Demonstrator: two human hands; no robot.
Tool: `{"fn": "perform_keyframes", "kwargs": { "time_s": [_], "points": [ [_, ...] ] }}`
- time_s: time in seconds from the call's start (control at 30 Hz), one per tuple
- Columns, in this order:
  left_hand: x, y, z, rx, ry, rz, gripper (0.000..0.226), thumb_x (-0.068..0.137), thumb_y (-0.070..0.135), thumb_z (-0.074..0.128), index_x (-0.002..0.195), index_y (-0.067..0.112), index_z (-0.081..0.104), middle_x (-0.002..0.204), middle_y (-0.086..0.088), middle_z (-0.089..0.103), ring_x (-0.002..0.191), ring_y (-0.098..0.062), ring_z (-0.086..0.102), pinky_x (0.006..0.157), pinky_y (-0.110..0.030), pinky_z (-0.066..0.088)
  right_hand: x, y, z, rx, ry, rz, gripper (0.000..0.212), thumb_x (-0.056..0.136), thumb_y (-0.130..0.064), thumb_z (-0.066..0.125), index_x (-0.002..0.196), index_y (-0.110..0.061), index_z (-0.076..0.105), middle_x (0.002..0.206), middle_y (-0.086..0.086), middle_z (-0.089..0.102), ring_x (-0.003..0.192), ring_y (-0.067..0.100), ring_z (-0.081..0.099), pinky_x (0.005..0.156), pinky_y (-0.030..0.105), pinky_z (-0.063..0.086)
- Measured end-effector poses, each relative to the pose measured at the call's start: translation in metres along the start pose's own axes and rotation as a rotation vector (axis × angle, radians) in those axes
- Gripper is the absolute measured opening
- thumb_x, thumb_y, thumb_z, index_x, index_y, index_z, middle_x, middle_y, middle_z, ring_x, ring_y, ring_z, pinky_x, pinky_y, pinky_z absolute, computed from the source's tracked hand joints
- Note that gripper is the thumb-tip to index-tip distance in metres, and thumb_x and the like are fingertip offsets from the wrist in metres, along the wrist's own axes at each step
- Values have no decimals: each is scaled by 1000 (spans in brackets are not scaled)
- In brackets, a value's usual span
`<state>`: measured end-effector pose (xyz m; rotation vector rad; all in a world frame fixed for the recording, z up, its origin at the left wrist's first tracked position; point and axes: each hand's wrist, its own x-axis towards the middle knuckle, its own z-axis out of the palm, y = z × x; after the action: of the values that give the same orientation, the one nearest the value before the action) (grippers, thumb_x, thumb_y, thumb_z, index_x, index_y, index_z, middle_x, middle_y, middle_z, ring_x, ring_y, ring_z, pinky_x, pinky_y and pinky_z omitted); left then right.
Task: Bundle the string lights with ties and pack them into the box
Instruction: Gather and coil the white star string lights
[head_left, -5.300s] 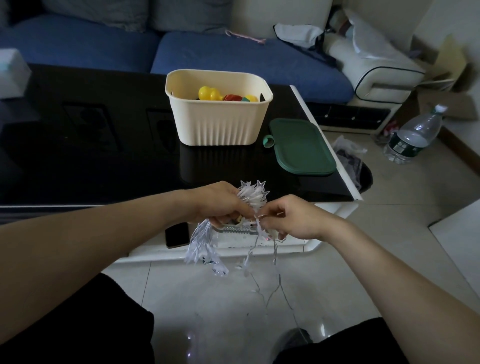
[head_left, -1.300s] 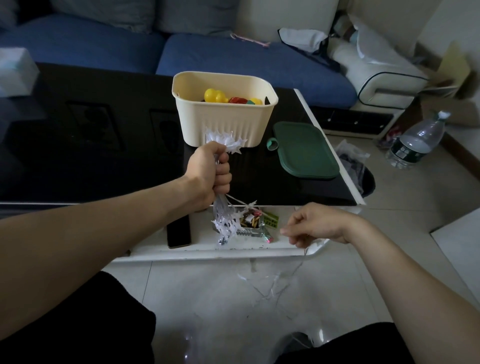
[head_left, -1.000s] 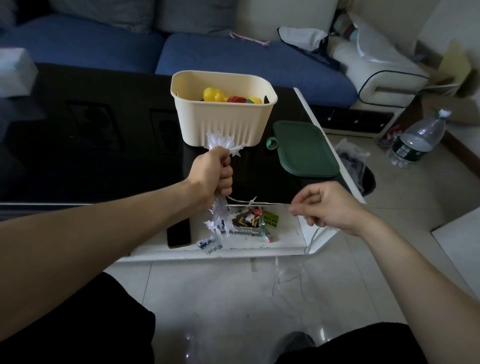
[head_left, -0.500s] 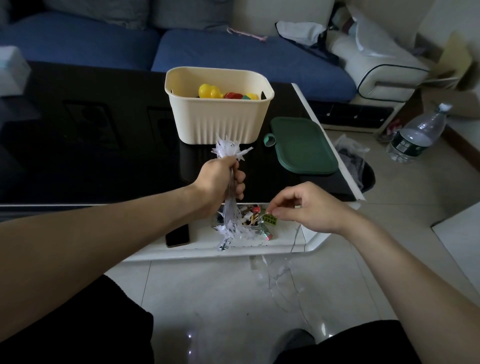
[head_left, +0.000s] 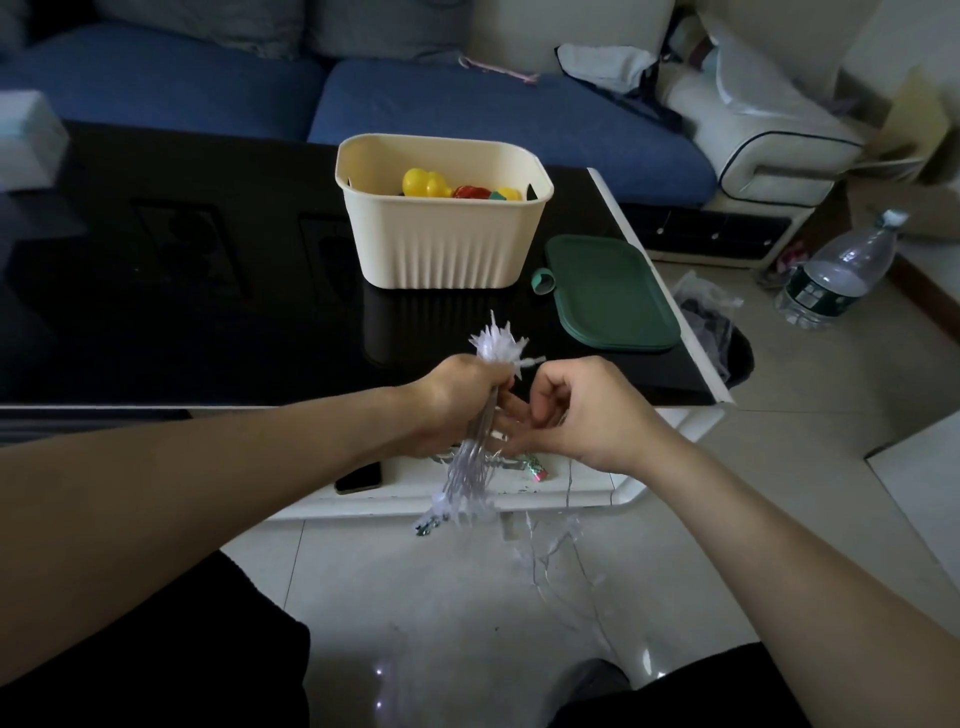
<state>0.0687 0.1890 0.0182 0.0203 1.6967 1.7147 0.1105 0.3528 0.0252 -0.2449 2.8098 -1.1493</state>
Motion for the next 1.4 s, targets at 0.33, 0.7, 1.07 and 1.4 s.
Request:
{"fn": "perform_keyframes", "kwargs": {
  "time_s": [0.33,0.7,1.07,1.4],
  "points": [
    [0,-5,-2,334,49,-32,42,104,22,38,67,7,53,44,-6,48,39,-17,42,43,-22,32,2,-5,13,101,21,55,51,62,-39,94,79,-20,49,80,3,63,61,12,51,59,28,44],
    [1,6,-10,22,142,222,33,104,23,40,75,10,48,58,-9,58,39,-20,42,46,-27,33,0,20,8,333,-304,356,66,67,-49,82,123,-20,60,109,-1,75,108,17,70,99,46,54],
    [3,8,-15,-28,184,188,26,103,16,39,79,9,48,56,-8,56,36,-19,42,40,-23,32,-2,11,-3,693,-28,183,12,92,1,64,102,-3,70,80,11,74,72,19,72,73,32,60],
    [4,-7,-2,140,-38,124,40,103,20,38,73,5,58,61,-10,55,40,-20,46,51,-31,35,4,2,11,635,242,158,10,86,-9,76,91,-6,69,72,10,74,57,17,70,59,29,58]
  ]
}}
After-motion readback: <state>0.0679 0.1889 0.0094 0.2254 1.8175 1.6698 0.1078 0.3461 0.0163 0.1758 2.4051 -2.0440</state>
